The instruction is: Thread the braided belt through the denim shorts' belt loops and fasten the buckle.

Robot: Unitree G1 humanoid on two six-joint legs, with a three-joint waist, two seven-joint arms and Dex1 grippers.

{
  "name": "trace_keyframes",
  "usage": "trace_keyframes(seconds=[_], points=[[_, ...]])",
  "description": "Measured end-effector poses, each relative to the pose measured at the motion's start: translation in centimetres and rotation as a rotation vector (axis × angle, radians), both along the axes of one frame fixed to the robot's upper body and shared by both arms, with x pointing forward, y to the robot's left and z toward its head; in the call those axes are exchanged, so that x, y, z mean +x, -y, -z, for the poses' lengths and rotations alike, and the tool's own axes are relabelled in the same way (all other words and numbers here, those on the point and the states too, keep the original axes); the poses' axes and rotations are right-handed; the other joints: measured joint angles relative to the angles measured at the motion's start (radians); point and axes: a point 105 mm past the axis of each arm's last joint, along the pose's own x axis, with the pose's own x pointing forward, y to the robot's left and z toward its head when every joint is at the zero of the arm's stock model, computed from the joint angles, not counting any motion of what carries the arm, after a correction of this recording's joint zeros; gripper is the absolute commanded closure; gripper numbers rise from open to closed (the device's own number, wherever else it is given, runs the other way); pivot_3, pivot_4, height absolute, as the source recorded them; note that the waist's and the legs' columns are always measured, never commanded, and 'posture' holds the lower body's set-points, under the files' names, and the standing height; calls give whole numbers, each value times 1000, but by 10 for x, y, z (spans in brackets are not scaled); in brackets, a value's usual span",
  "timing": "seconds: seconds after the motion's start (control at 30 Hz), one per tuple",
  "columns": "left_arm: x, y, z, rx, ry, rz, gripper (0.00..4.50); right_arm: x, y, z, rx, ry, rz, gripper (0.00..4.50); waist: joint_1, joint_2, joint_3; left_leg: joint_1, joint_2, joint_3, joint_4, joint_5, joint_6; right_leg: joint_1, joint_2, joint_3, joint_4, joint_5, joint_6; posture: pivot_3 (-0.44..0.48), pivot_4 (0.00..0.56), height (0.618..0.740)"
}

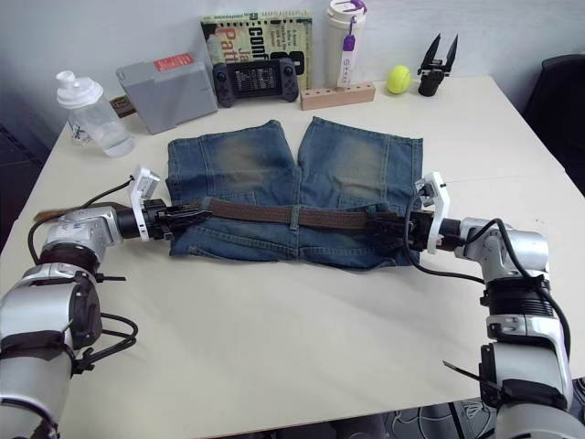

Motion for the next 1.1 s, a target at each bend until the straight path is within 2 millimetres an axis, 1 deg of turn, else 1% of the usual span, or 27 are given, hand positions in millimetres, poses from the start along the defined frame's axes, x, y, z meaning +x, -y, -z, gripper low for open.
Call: trace_keyframes(seconds=[0.1,0.17,0.27,0.33,0.37,0.4,0.47,0.53,0.6,0.67,0.73,0.8,0.83,0.87,0.97,1.0,1.07,1.1], points=[[0,0,-1,-5,8,-3,3458,1,0,0,-8,13,0,4047,-1,0,0,0,0,0,0,0,0,0,0,0,0,0,0,0,150,722],[1,-1,-5,-23,37,-9,3458,2,0,-2,-20,43,0,4047,-1,0,0,0,0,0,0,0,0,0,0,0,0,0,0,0,150,722],[2,-3,-15,-47,123,-13,3458,0,2,-4,-54,153,-11,4047,1,0,0,0,0,-1,0,0,0,0,0,0,1,0,0,0,150,722],[-2,-8,-21,2,296,-2,3458,-11,3,-4,-122,329,-32,4047,0,0,0,0,0,-1,0,0,0,-1,-1,0,1,0,0,0,150,722],[-6,-9,-21,54,378,3,3458,-16,2,-5,-160,402,-41,4047,0,0,0,0,-1,0,0,0,0,-1,-2,0,2,0,0,0,150,722],[-10,-11,-22,148,508,3,3458,-23,1,-7,-218,501,-58,4047,0,0,0,1,-1,0,-1,0,0,-1,-2,0,1,0,0,0,150,722],[-26,-13,-17,297,704,13,3458,-38,3,-6,-355,659,-91,4047,1,0,0,1,-1,0,-1,0,0,-1,-4,0,2,0,0,0,150,722],[-55,-11,-2,441,871,68,3458,-56,12,4,-573,804,-150,4047,3,0,0,3,-4,0,-2,0,1,-1,-6,0,3,0,0,0,150,722],[-81,-14,22,543,940,99,3458,-68,17,16,-709,886,-188,4047,5,-1,-1,2,-4,1,-1,0,1,-1,-7,0,3,0,0,0,150,722],[-107,-23,44,642,976,118,3458,-80,20,28,-783,932,-207,4047,6,-3,-2,3,-4,2,-1,0,1,1,-8,0,3,0,0,0,150,722],[-119,-29,46,739,1062,138,3458,-87,22,36,-860,988,-238,4047,16,-3,-2,4,-6,1,1,0,3,3,-10,0,3,0,0,0,150,722],[-129,-37,51,822,1094,158,3458,-93,26,42,-923,1020,-275,4047,24,-2,-3,12,-7,1,-2,0,4,11,-10,1,1,0,1,0,150,722],[-132,-41,53,855,1100,161,3458,-95,28,46,-939,1016,-286,4047,28,-2,-3,21,-6,1,-6,0,5,19,-10,0,-3,0,1,0,150,722],[-134,-45,54,888,1108,166,3458,-96,28,49,-944,1011,-289,4047,29,-1,-3,23,-6,1,-6,-1,5,22,-10,0,-4,0,1,0,150,722],[-137,-53,60,936,1100,164,2646,-95,28,52,-946,1010,-288,4047,30,4,-6,25,-1,0,-6,-1,6,22,-10,1,-4,0,1,0,150,722],[-137,-54,63,940,1085,159,2115,-94,29,53,-953,1011,-289,4047,30,5,-7,26,0,0,-7,-2,7,22,-10,1,-3,0,1,0,150,722],[-134,-54,60,911,1094,106,1409,-91,31,52,-977,1022,-298,4047,33,6,-8,27,0,1,-6,-2,7,23,-10,1,-2,0,1,0,150,722],[-131,-54,58,891,1090,83,977,-90,32,51,-988,1027,-301,4047,35,7,-8,27,0,0,-5,-2,7,23,-11,1,-2,0,1,0,150,722]])
